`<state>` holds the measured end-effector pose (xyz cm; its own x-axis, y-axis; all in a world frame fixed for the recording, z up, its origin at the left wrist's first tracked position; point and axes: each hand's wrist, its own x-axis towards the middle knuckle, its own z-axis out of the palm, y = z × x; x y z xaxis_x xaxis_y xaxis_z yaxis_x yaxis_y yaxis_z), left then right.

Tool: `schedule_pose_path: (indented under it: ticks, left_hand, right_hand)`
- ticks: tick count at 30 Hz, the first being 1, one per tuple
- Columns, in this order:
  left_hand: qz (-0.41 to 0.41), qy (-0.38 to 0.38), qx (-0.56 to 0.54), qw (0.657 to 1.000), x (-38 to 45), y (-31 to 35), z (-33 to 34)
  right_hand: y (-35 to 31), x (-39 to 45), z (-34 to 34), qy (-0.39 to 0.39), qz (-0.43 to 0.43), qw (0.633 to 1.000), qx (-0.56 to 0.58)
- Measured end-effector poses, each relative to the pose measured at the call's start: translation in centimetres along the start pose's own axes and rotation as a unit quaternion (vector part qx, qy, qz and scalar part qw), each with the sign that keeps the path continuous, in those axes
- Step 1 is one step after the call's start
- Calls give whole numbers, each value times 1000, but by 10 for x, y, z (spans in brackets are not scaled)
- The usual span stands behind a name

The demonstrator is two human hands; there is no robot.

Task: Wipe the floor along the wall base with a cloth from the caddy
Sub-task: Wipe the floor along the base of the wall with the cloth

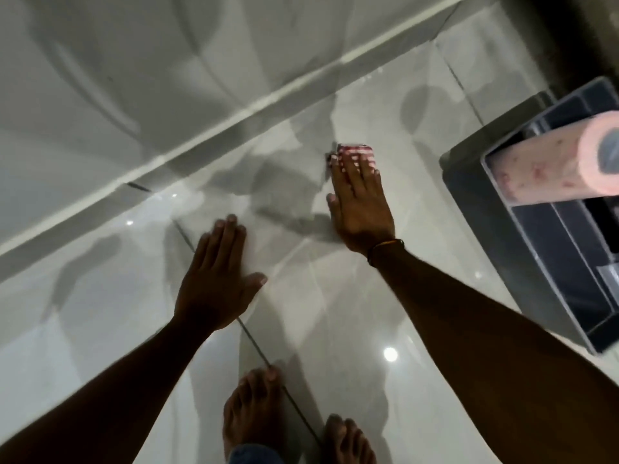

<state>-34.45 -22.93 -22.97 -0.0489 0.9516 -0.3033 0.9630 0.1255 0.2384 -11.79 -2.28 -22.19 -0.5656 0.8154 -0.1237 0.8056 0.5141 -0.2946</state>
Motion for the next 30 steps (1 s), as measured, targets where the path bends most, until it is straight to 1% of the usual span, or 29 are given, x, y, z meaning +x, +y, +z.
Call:
schedule_pose_path:
  ticks: [3,7,11,13,15,17,20,23,24,25,26,28,29,30]
  left_hand:
    - [3,34,-2,999,16,-4,4]
    - [4,33,19,999,30,-7,5]
    - [-7,36,26,999,32,-10,10]
    - [-7,37,35,999,35,-11,12]
    - [-4,42,39,998,36,-11,12]
    - [-1,40,44,998,37,-11,11]
    - [2,35,42,999,36,-12,10]
    - [8,49,32,998,34,-12,10]
    - [14,57,28,998,36,-11,9]
    - [17,64,26,997,35,-11,8]
    - [17,69,26,997,36,-10,7]
    - [18,73,23,997,36,-11,6]
    - [19,71,22,997,37,-12,6]
    - [19,66,22,997,35,-13,6]
  right_hand:
    - [19,26,-2,35,48,998,0]
    - [75,94,-21,65,152,986,-5]
    - [130,160,-49,86,188,978,-20]
    - [143,185,-62,89,199,976,-30]
    - [138,196,-65,92,190,977,-28]
    - [117,189,-54,95,145,984,-35]
    - [72,151,-24,95,38,994,-34]
    - [39,117,-6,73,-117,990,-5]
    - [38,109,-4,67,-133,989,-4]
    - [38,105,-4,71,-125,990,3]
    - [39,106,-6,89,-94,992,11]
    - [37,113,-8,99,-3,995,21]
    - [30,117,-7,96,21,995,30]
    - [17,120,-3,95,13,994,44]
